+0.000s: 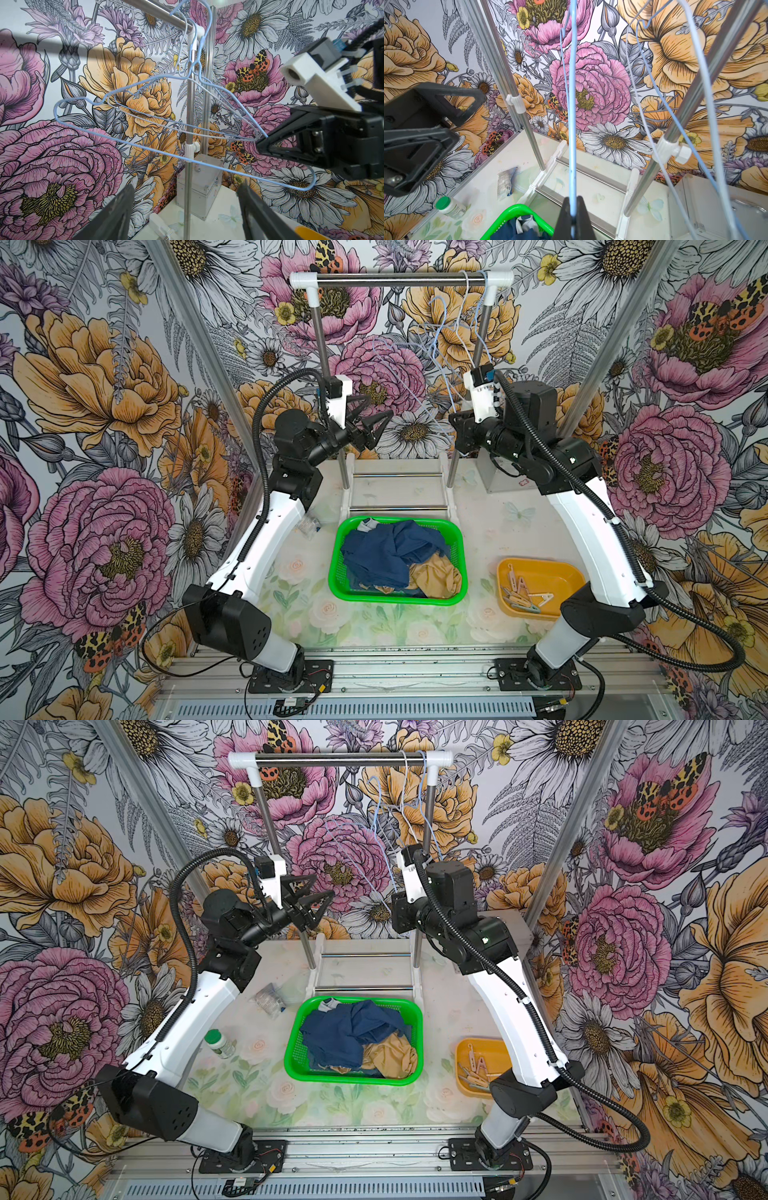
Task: Remove the clothespins securing t-shirts to the hanger
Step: Place the T-shirt in the basket, then place the hanger on the clothes rail.
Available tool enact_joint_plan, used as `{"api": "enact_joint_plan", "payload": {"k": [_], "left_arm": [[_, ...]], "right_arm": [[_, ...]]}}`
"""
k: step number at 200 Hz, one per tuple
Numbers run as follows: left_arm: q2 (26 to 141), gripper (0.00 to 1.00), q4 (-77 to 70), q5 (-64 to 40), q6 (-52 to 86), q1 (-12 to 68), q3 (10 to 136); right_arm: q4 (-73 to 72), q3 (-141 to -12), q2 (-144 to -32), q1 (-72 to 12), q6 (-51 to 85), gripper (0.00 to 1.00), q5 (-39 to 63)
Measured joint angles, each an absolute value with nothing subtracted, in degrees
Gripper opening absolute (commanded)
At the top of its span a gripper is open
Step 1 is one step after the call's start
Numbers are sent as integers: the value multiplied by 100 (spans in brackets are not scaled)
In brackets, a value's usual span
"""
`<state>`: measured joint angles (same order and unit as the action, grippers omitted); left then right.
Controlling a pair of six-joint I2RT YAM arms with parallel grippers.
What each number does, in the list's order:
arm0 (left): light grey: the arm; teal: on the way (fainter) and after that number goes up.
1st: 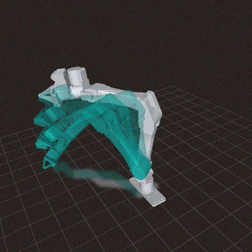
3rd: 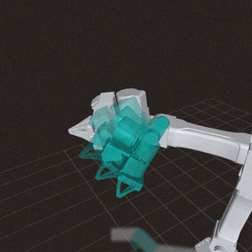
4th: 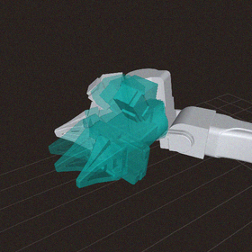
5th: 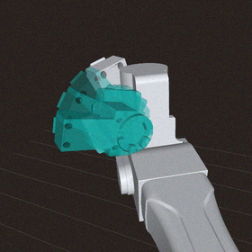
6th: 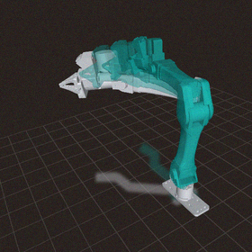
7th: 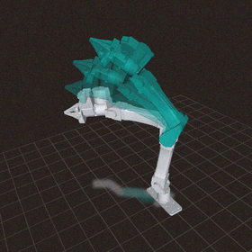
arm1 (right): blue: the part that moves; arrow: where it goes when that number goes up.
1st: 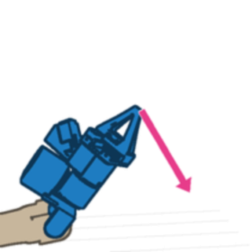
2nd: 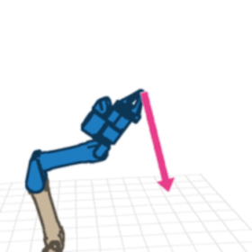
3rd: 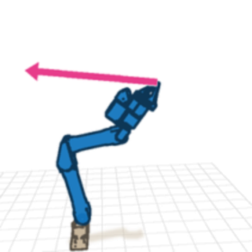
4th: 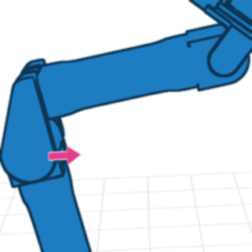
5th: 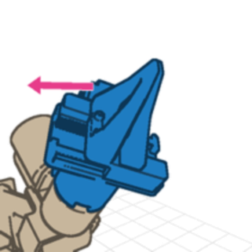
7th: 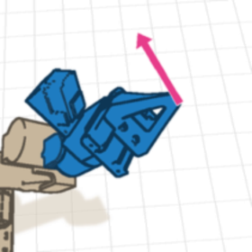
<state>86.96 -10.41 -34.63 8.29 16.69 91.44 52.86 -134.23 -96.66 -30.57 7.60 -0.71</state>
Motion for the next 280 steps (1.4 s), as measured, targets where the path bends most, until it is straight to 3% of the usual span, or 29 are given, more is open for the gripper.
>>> {"api": "enact_joint_plan", "payload": {"k": [77, 280], "left_arm": [[9170, 79, -1459, -3520, 1151, 1658, 9317], [9376, 79, -1874, -3524, 1315, 1664, 9266]], "right_arm": [[5186, -14925, -10737, -2786, 749, 0, -119], [4912, -15179, -11314, -2427, 854, 0, 263]]}}
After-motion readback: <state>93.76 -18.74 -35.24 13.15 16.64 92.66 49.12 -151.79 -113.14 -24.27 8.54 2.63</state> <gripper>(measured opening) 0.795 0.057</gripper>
